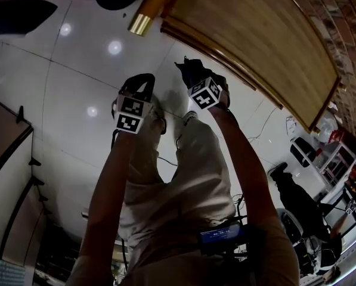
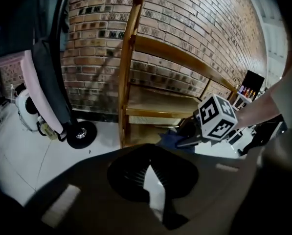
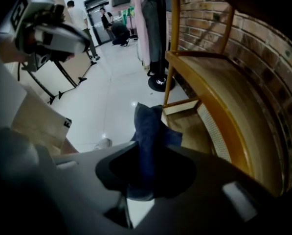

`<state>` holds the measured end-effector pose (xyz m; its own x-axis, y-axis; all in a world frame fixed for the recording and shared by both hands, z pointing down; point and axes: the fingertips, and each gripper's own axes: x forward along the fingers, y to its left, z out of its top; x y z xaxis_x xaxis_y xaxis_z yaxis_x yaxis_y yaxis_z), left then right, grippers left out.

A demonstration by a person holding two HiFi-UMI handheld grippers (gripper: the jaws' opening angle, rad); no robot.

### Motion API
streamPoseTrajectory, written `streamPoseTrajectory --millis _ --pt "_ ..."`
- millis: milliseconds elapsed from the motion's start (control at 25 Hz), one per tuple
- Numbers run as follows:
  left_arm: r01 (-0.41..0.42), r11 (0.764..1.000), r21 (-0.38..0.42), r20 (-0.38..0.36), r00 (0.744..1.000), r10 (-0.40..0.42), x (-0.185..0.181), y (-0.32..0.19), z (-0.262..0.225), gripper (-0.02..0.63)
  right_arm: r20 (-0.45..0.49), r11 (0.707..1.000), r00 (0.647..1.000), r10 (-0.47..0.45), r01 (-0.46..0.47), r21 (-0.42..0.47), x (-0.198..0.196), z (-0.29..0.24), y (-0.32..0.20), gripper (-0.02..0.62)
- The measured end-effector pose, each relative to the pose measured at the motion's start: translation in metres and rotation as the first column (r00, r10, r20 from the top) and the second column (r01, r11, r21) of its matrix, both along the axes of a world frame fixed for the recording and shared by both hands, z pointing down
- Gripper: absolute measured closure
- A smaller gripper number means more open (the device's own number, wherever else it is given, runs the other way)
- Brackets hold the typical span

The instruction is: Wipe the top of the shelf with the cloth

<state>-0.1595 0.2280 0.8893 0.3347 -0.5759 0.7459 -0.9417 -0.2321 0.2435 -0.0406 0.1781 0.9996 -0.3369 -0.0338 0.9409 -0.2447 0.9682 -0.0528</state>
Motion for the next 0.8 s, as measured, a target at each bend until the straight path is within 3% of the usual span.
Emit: streamPoseTrajectory --millis 120,240,400,560,680,800 --pt "-0.001 0.996 0.090 0.065 0.998 -0.005 -0.019 -0.047 0.024 0.603 -0.025 0.992 0.992 -0.121 0.122 0.024 -0.022 0.039 -0.020 0.518" --pt "0.001 0.987 0.163 0.130 0.991 -0.022 -0.045 -0.098 0.052 0.603 -0.046 0.966 0.968 -0.245 0.248 0.078 -0.059 0.073 -0.036 0.518" --pt "-0.037 0.980 0.197 0.154 0.988 0.006 -0.056 -0.120 0.076 0.602 -0.021 0.936 0.945 -0.325 0.325 0.134 -0.105 0.127 -0.044 0.517" --pt "-0.146 0.978 0.151 0.203 0.973 0.114 -0.044 -0.117 0.073 0.601 0.001 0.923 0.948 -0.319 0.310 0.230 -0.134 0.170 -0.071 0.515" --pt "-0.174 0.979 0.107 0.231 0.962 0.146 -0.039 -0.102 0.069 0.601 -0.014 0.904 0.946 -0.324 0.314 0.289 -0.151 0.192 -0.095 0.515" --pt "-0.206 0.976 0.075 0.280 0.943 0.178 -0.033 -0.084 0.070 0.601 -0.003 0.913 0.951 -0.310 0.299 0.278 -0.164 0.203 -0.106 0.509"
